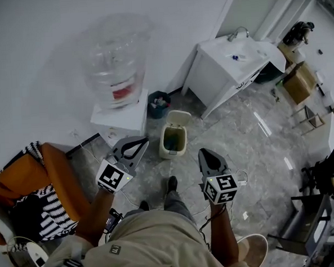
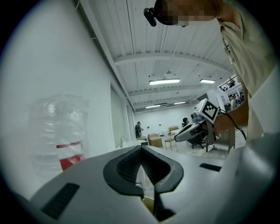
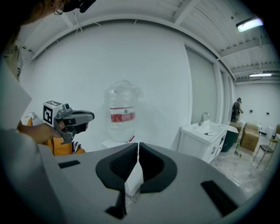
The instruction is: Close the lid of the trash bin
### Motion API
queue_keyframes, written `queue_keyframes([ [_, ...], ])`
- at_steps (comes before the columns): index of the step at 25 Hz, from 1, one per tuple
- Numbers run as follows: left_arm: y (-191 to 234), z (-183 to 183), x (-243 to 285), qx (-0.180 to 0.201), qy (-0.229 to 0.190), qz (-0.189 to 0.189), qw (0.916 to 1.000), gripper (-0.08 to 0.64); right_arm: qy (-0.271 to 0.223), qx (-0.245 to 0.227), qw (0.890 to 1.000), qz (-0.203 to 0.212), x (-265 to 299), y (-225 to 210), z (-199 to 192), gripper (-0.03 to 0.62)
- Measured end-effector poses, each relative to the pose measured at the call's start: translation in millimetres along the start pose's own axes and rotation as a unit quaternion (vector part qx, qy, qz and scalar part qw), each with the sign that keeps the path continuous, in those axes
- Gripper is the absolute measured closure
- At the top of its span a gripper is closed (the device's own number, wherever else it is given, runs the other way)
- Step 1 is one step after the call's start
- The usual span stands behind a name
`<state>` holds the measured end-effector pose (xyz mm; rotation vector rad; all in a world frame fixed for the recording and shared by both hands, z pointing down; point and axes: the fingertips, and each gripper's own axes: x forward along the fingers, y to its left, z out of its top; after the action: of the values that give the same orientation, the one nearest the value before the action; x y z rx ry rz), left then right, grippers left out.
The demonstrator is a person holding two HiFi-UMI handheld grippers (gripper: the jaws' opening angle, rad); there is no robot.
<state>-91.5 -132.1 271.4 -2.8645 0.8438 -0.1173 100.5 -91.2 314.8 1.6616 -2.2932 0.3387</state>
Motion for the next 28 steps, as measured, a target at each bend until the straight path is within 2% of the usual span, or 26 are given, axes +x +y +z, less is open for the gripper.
queue_keyframes([
  [5, 19, -6, 13, -0.018, 0.018, 0.029, 0.9992, 0.546, 0.008, -0.001, 1.0, 0.028, 37, -16, 1, 0.565],
  [8, 25, -11, 25, -0.046, 0.029, 0.043, 0.9976, 0.546, 0.019, -0.003, 0.999, 0.043, 59, -29, -2, 0.565],
  [12, 29, -20, 40, -0.041, 0.043, 0.054, 0.9968, 0.546, 0.032, -0.005, 0.998, 0.058, 86, -51, -7, 0.565],
  [16, 34, -33, 55, -0.066, 0.064, 0.067, 0.9935, 0.546, 0.048, -0.016, 0.996, 0.073, 119, -73, -15, 0.565],
  [28, 33, -88, 93, -0.1, 0.124, 0.078, 0.9841, 0.546, 0.098, -0.034, 0.99, 0.097, 215, -139, -65, 0.563],
])
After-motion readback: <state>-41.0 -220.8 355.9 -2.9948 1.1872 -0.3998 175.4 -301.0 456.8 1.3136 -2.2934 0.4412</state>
